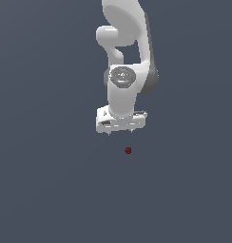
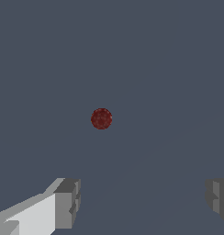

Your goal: Pick up the object and move it to a goal position.

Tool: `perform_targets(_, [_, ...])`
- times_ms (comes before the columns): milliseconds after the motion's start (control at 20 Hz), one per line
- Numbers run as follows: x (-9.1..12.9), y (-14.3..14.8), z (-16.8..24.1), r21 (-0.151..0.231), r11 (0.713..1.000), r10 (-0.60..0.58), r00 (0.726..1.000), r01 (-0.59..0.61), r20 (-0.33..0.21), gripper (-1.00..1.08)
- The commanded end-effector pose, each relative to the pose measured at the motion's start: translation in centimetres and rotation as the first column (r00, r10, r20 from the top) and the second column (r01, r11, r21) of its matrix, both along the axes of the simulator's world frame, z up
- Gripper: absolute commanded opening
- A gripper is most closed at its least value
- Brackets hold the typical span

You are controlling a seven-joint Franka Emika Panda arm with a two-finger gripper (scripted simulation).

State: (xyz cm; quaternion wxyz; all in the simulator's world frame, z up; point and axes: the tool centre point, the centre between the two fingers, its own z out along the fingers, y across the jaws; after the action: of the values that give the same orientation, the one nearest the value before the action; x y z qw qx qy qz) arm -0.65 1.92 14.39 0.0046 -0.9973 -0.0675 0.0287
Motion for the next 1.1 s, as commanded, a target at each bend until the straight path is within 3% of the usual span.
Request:
perform_targets(0, [0.3,0.3,-0.6,-0.001,0.999,0.052,0.999,-0.052,0.004,1.0])
perform_targets(350, [1.4,1.6,-3.1,-0.003,0.966,0.257,0.966,-0.257,0.021,1.0])
perform_targets(700, [2.4,3.0,-5.6,-0.004,0.891,0.455,0.89,-0.455,0.04,1.0])
perform_targets(1050, [3.0,4.0,-7.2,-0.005,0.825,0.564,0.824,-0.564,0.053,1.0])
